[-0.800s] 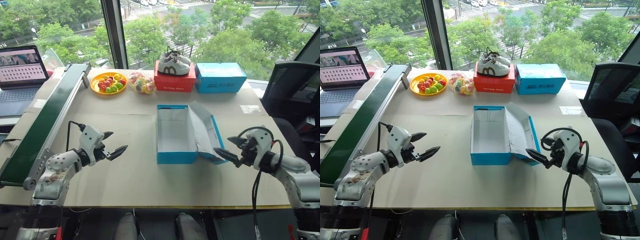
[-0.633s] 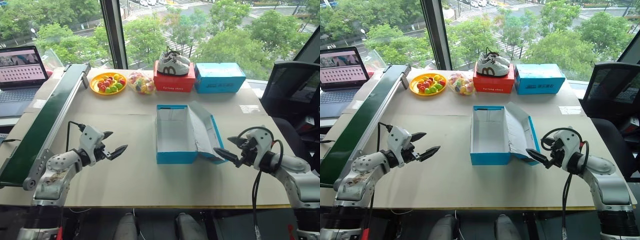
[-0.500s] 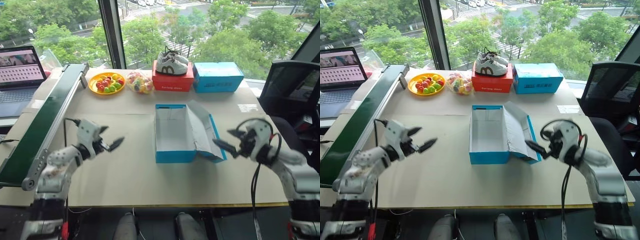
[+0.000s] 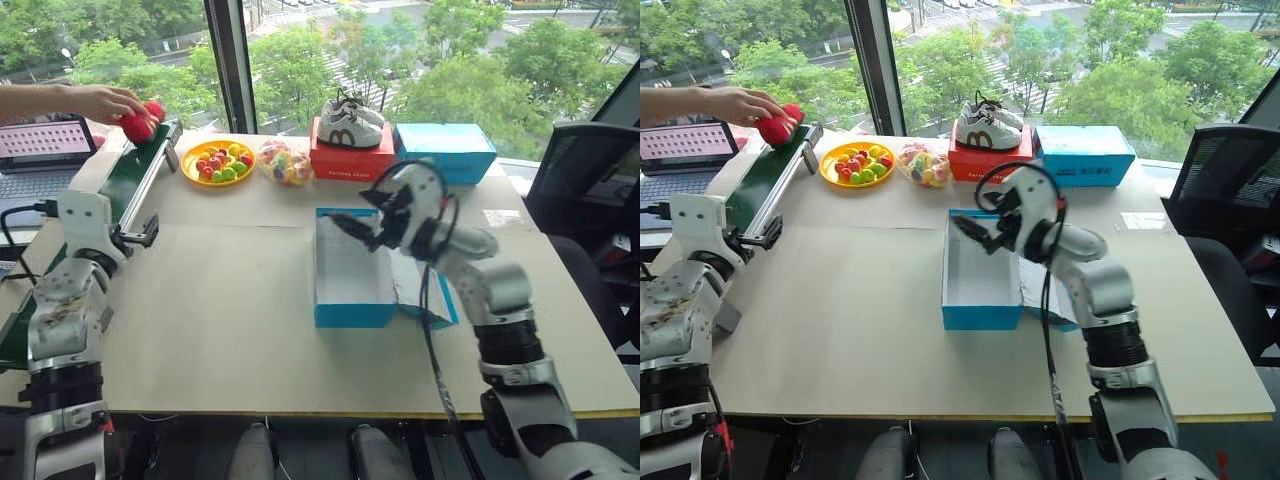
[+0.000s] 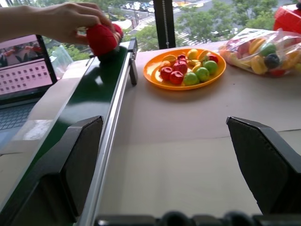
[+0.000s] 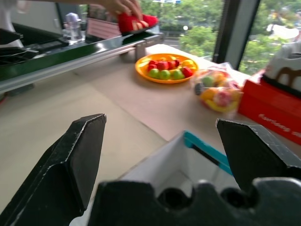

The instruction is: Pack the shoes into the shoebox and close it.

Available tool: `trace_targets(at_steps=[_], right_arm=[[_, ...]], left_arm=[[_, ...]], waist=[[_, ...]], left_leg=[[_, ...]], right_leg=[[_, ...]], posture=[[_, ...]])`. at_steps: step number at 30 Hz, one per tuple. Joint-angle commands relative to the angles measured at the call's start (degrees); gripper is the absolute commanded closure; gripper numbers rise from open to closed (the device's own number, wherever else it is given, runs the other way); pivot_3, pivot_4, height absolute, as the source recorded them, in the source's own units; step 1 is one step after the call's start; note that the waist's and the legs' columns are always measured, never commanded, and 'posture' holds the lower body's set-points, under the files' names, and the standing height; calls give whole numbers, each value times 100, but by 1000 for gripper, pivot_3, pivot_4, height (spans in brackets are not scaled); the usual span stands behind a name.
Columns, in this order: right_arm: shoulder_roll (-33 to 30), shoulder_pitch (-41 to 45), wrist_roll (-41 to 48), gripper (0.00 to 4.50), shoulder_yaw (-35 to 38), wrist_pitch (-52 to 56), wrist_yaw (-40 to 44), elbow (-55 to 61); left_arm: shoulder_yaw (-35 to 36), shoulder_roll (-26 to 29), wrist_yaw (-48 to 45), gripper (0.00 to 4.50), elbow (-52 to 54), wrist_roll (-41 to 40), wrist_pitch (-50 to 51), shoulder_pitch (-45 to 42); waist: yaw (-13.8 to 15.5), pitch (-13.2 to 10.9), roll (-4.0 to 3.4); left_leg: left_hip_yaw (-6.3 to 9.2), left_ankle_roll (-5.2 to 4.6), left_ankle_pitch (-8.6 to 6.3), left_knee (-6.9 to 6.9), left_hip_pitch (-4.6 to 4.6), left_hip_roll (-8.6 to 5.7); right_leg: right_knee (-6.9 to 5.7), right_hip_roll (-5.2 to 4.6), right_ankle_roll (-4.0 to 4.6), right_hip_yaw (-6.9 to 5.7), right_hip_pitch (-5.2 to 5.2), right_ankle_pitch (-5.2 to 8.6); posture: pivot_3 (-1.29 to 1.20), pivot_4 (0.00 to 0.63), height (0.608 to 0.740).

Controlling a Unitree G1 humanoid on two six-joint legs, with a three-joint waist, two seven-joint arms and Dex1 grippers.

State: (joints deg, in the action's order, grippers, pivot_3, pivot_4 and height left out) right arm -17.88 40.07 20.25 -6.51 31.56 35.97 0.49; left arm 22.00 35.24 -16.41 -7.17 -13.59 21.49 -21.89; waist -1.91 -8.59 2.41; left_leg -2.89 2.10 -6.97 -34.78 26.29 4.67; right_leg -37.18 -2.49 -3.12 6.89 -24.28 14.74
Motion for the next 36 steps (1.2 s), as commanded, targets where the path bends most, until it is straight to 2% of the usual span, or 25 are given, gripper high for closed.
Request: trace_targets(at_steps=[1, 11, 20, 32, 36], right_arm=[[57, 150, -14, 55, -38, -173, 171, 123], [211, 216, -115, 55, -201, -208, 352, 80], [357, 92, 27, 55, -419, -18, 648, 449], [214, -170, 0, 55, -491, 77, 792, 743], [177, -220, 23, 55, -439, 158, 763, 839]], left_arm=[[99, -69, 128, 0, 341, 13, -30, 149], [528, 15, 310, 0, -12, -174, 10, 86], [820, 479, 293, 0, -1759, -210, -605, -469], [451, 1288, -582, 0, -4979, 82, -2034, -1636], [354, 1360, -788, 0, -5573, 120, -2297, -1939]], waist=[[34, 1, 2], [71, 2, 6], [74, 2, 8], [99, 4, 11], [103, 4, 12]], left_leg=[[0, 0, 0, -4, 0, 0], [-3, 2, 1, 1, -1, 10], [-2, 2, 1, 3, -1, 11], [-1, 5, 0, 4, 0, 12], [-3, 6, 0, 4, 0, 14]], right_leg=[[0, 0, 1, -2, 2, -2], [1, 2, 9, -13, -1, -7], [1, 3, 11, -19, -3, -6], [1, 1, 16, -32, -3, -4], [1, 1, 16, -34, -4, -3]], posture=[[0, 150, 740], [0, 150, 740], [0, 150, 740], [0, 150, 740], [0, 150, 740]])
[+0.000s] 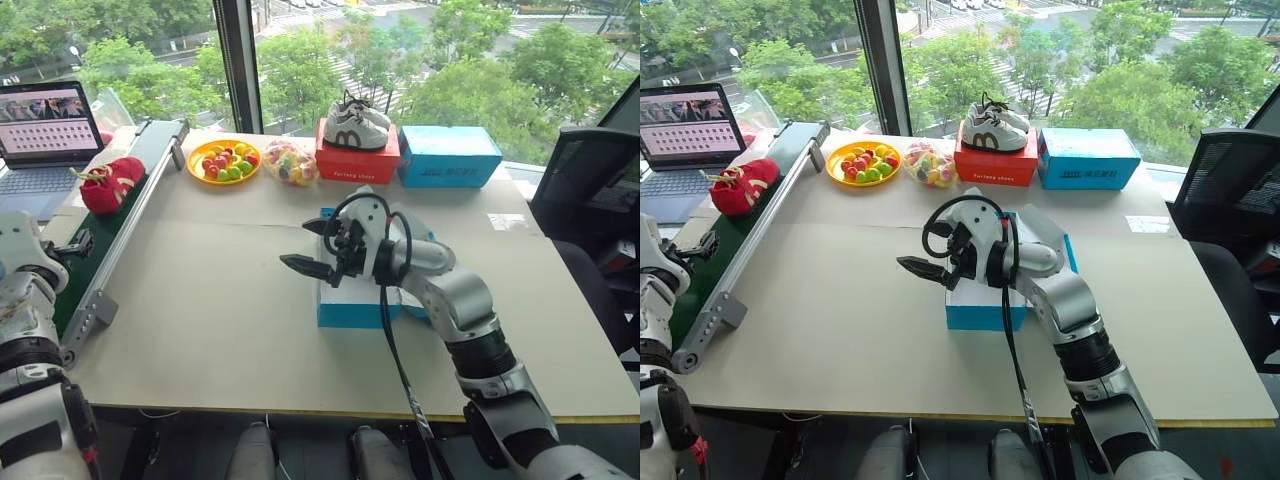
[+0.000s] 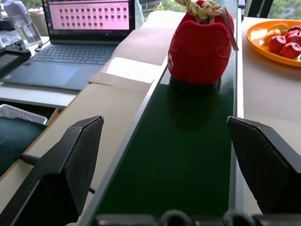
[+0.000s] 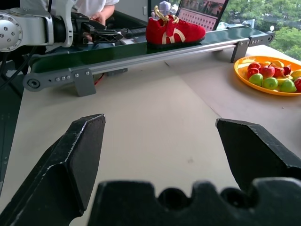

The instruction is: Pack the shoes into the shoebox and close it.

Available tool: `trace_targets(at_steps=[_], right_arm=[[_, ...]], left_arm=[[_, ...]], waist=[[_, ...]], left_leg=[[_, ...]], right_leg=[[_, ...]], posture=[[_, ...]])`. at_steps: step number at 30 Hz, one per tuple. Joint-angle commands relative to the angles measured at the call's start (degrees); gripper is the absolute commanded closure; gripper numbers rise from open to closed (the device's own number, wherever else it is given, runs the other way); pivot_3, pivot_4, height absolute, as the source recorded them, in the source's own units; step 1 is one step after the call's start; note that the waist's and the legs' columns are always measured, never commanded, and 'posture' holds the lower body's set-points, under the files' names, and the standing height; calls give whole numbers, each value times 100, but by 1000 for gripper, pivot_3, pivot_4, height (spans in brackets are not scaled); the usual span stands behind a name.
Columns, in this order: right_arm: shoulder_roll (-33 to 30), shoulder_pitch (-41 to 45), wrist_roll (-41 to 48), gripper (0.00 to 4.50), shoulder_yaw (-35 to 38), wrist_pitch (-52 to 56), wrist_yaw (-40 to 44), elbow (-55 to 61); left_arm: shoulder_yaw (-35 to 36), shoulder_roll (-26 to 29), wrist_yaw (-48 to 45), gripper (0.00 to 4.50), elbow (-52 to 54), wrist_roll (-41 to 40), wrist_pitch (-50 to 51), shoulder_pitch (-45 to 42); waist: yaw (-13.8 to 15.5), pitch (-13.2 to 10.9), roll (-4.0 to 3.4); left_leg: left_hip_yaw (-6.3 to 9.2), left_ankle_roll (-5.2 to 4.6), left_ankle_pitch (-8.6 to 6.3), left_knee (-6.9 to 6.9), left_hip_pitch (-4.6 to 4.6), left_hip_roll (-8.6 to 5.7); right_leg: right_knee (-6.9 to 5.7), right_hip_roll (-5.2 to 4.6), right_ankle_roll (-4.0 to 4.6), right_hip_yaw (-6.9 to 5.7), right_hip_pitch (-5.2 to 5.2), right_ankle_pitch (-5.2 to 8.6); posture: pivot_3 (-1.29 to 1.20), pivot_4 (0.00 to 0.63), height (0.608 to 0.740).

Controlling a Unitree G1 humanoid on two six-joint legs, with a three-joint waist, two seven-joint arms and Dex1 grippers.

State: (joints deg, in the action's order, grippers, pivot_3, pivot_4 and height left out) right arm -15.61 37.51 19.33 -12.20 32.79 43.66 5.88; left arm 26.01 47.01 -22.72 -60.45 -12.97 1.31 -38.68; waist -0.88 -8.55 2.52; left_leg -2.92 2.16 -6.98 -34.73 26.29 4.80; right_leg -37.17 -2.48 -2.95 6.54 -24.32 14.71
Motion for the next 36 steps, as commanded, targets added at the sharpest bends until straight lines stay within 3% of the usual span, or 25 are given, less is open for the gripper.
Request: trace_targets(at_steps=[1, 15, 18, 21, 23, 27, 30, 32, 36], right_arm=[[-49, 37, 116, 55, 139, 56, -17, 307], [-135, 123, 3, 55, 187, -41, -118, 207], [-120, 151, 17, 0, 201, -30, -158, 235], [-127, 151, 18, 0, 198, -17, -179, 259], [-136, 149, 25, 0, 207, -2, -188, 278], [3, 196, 484, 0, 576, 364, -298, 350], [276, 415, 1312, 0, 1238, 972, -569, 415], [357, 584, 1490, 0, 1434, 1166, -763, 414], [533, 866, 1864, 0, 1743, 1470, -1166, 371]], left_arm=[[-75, 206, -120, 0, -367, 97, -364, -309], [-105, 219, -207, 0, -1061, 125, -555, -272], [-49, 147, -376, 714, -1024, 29, -634, -247], [-4, 15, -572, 1734, -873, -69, -688, -279], [9, -110, -718, 1880, -686, -167, -652, -342], [-31, -579, -1046, 1884, 458, -545, -319, -441], [-254, -1291, -977, 1884, 2705, -1203, 713, -282], [-598, -1559, -776, 1884, 3876, -1216, 1254, -129], [-1047, -1859, -486, 1884, 5246, -1287, 2037, -48]], waist=[[0, 0, 1], [1, 1, 5], [1, 1, 5], [15, 1, 5], [39, 1, 5], [122, 2, 10], [152, 0, 18], [151, 0, 18], [38, 2, 15]], left_leg=[[0, 0, 0, 0, 1, 0], [0, 2, 0, -1, 2, 2], [0, 2, 0, -1, 2, 2], [1, 2, 0, -1, 3, 2], [2, 3, 0, -1, 3, 2], [2, 15, -2, -6, 9, 4], [10, 15, 2, -8, 22, 6], [22, 10, 7, -17, 48, 7], [25, 8, 8, -13, 44, 6]], right_leg=[[-1, 0, 0, 0, -1, 0], [-3, 0, 2, -3, -3, 0], [-3, 0, 2, -3, -3, 0], [-4, 0, 2, -5, -3, 0], [-4, -1, 2, -8, 0, 1], [-4, -6, 3, -20, 4, 1], [-4, -4, 4, -26, 1, -1], [-4, -5, 2, -36, -6, -2], [-4, -3, 2, -37, -6, -2]], posture=[[0, 150, 740], [0, 150, 740], [0, 150, 740], [0, 150, 740], [0, 150, 740], [0, 150, 740], [0, 150, 740], [0, 150, 740], [0, 150, 740]])
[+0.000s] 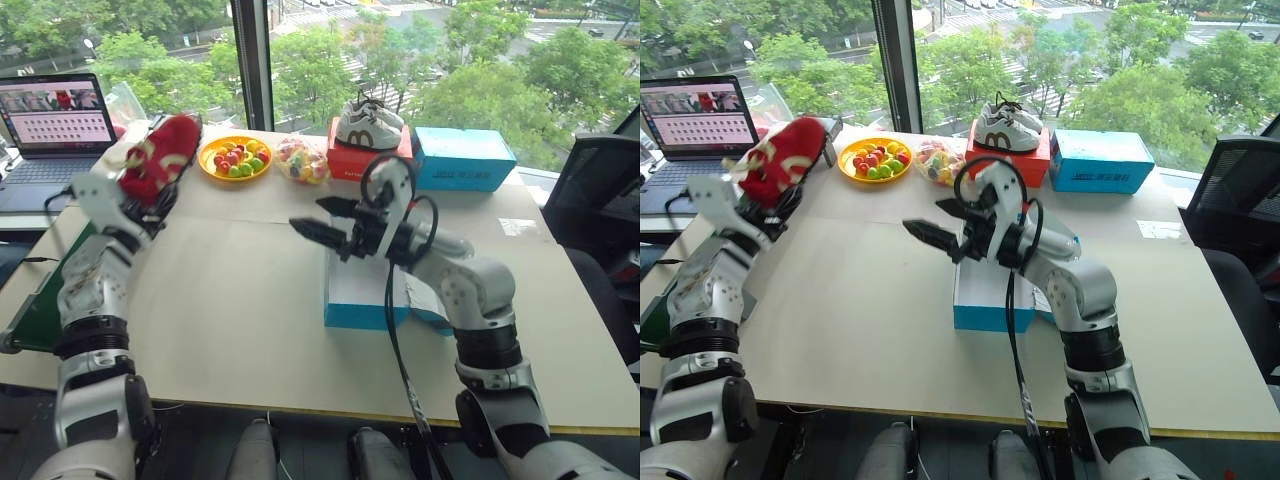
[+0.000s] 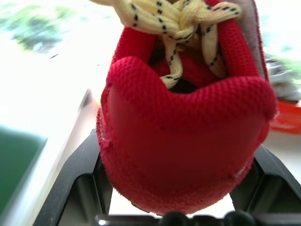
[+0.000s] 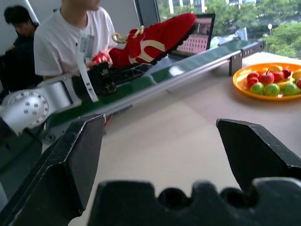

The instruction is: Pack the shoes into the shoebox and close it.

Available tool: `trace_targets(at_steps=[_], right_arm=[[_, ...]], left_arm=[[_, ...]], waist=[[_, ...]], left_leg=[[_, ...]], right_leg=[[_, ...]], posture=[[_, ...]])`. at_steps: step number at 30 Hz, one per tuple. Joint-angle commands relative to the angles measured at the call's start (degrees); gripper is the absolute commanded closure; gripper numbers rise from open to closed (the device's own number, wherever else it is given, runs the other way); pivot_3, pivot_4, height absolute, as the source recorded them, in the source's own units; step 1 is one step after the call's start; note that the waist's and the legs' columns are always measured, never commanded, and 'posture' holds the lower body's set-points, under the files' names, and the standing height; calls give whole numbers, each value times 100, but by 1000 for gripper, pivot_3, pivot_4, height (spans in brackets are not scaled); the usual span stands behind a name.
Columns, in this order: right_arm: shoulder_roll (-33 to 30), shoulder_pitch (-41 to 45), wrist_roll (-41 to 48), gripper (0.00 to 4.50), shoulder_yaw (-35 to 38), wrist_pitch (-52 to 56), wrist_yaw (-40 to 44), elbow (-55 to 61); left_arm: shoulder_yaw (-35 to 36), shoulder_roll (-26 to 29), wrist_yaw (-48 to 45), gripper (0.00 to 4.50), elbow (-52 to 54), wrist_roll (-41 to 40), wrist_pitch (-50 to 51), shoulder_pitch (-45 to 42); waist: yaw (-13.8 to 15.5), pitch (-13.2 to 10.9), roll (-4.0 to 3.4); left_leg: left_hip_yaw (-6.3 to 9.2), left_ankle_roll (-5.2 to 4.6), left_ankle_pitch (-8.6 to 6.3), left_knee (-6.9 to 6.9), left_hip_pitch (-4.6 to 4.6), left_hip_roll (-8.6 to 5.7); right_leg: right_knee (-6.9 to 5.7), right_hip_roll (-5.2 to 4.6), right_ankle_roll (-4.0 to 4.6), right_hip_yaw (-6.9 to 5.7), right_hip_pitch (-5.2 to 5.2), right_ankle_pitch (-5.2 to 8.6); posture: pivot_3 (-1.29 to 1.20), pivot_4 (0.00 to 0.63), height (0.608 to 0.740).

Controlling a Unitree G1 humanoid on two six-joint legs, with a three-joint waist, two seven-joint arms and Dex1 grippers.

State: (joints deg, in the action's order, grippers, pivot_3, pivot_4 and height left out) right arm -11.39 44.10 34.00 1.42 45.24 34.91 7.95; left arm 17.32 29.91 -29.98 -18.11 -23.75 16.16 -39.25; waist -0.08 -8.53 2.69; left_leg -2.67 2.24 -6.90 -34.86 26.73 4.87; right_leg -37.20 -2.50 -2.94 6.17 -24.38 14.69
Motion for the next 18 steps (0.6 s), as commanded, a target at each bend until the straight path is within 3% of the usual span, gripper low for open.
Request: trace_targets(at_steps=[1, 4, 10, 18], right_arm=[[193, 357, 522, 0, 532, 267, -463, 108], [216, 565, 496, 0, 651, 208, -720, 44], [250, 596, 836, 0, 1011, 221, -965, -113], [-19, 509, 1447, 0, 1611, 313, -1219, -342]], left_arm=[[-500, -361, 264, 1884, 1533, -320, 807, -139], [-1338, -674, 153, 1884, 2482, -199, 1192, -428], [-1780, -1020, 6, 1884, 3280, -528, 1766, -411], [-1577, -878, -88, 1884, 3297, -422, 1822, -273]], waist=[[-69, 0, -2], [-64, -1, -3], [-176, -1, -13], [-222, -3, -14]], left_leg=[[0, 0, 0, 2, -4, 0], [11, -1, 3, -10, 2, -2], [17, -4, 4, -3, -17, -4], [28, -5, 5, -4, -15, -5]], right_leg=[[-1, 1, 0, 0, 1, 0], [-7, 1, -1, -2, 2, 0], [-4, 3, -3, 2, 14, -2], [-4, 4, -2, -2, 18, -1]], posture=[[0, 150, 740], [0, 150, 740], [0, 150, 740], [0, 150, 740]])
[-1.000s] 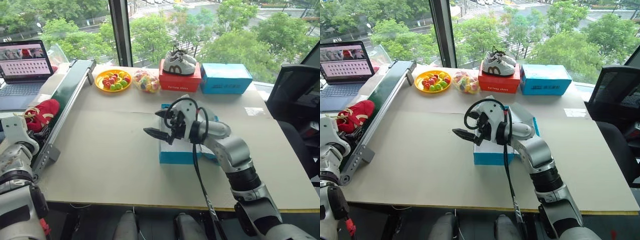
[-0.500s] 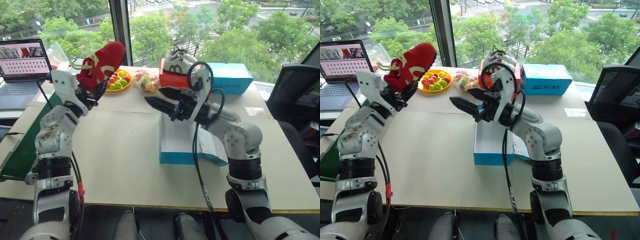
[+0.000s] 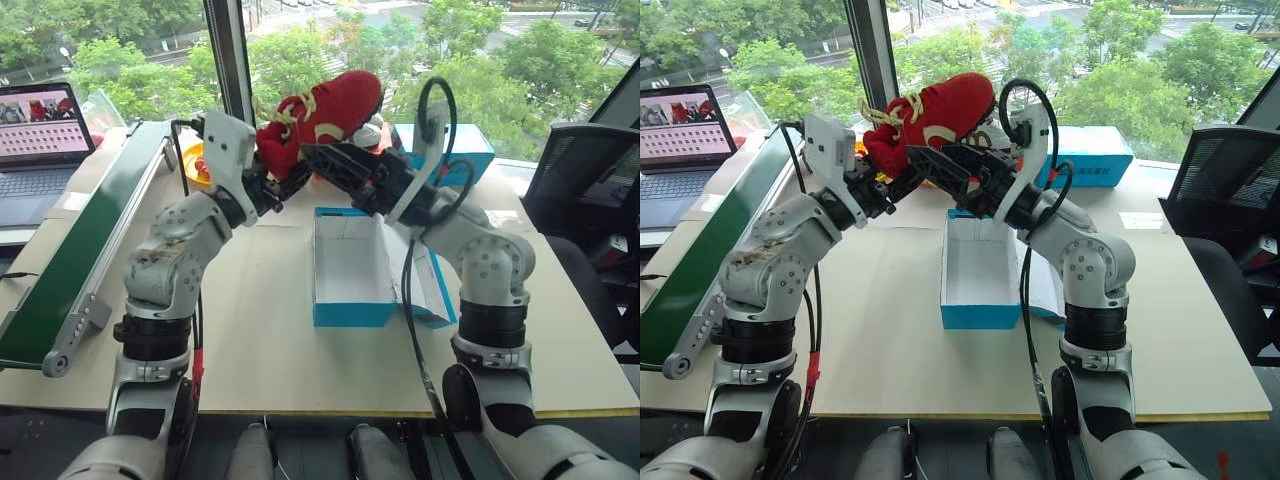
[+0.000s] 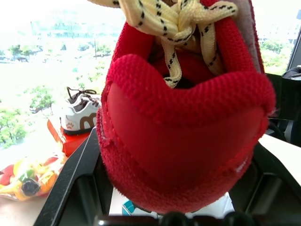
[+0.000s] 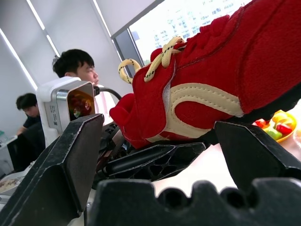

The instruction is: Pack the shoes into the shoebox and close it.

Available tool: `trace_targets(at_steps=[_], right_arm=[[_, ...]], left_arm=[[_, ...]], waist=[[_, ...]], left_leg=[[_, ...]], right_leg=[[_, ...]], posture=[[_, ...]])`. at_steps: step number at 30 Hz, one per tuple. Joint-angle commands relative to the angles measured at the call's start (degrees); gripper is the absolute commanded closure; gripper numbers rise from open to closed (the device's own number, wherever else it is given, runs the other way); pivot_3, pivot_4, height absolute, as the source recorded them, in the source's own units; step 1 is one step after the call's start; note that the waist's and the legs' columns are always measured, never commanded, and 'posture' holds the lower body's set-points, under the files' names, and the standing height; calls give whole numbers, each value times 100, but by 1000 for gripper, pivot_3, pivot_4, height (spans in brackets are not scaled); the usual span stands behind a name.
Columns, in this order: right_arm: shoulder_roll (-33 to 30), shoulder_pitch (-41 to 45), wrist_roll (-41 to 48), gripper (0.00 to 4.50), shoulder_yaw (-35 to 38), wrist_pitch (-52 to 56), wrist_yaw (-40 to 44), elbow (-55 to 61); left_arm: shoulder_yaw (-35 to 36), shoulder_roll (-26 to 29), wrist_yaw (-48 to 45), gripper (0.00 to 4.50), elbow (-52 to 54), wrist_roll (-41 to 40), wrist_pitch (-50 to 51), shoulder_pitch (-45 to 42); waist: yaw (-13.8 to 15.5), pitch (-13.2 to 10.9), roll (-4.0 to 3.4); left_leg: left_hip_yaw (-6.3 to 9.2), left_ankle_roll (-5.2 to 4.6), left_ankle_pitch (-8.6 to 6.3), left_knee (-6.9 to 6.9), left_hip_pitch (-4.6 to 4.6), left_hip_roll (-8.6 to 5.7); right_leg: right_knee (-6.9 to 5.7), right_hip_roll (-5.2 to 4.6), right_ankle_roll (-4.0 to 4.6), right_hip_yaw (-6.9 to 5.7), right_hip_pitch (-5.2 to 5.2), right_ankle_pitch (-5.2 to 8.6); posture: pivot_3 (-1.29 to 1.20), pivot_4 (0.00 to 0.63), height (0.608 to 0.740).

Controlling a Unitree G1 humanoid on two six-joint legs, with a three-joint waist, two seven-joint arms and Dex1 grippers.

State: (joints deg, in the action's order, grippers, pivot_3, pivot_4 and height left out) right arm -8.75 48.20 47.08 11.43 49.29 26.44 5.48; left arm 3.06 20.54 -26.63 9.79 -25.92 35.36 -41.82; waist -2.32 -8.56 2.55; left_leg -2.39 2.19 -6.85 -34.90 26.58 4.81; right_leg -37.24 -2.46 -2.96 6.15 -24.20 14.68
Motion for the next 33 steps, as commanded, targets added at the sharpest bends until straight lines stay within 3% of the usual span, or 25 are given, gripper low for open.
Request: trace_targets(at_steps=[1, 8, 21, 24, 31, 33], right_arm=[[-377, 66, 216, 0, 670, -41, -356, -127], [-879, 24, 758, 0, 763, 370, -346, -256], [-737, 315, 750, 0, 729, 255, -454, -546], [-702, 344, 855, 650, 830, 272, -473, -557], [-712, 365, 1038, 3143, 819, 306, -508, -469], [-753, 412, 1043, 3681, 798, 315, -533, -458]], left_arm=[[-88, 135, -422, 1884, 455, -154, -147, -24], [122, 437, -480, 1884, 304, -38, -300, -7], [-179, -94, -208, 1884, 1140, -417, 224, 325], [-160, -113, -157, 1884, 1193, -406, 286, 356], [-34, -12, -117, 1884, 1067, -360, 311, 306], [26, 52, -146, 930, 992, -330, 242, 353]], waist=[[9, 0, 0], [30, -1, -1], [-5, -3, -4], [1, -3, -5], [0, -4, -6], [0, -4, -6]], left_leg=[[1, 0, 0, 1, 0, 0], [2, 0, 0, 3, 1, 0], [4, -1, 0, 1, 2, -1], [6, -1, 0, 1, 2, -1], [8, -1, 0, 2, 2, -2], [8, -1, 0, 2, 3, -2]], right_leg=[[0, 0, 0, 0, 0, 0], [5, 0, 0, -2, 2, 1], [6, 0, 0, -1, 3, 1], [5, 0, 0, -3, 2, 1], [6, 0, 0, -3, 3, 1], [6, 0, 0, -3, 3, 1]], posture=[[0, 150, 740], [0, 150, 740], [0, 150, 740], [0, 150, 740], [0, 150, 740], [0, 150, 740]])
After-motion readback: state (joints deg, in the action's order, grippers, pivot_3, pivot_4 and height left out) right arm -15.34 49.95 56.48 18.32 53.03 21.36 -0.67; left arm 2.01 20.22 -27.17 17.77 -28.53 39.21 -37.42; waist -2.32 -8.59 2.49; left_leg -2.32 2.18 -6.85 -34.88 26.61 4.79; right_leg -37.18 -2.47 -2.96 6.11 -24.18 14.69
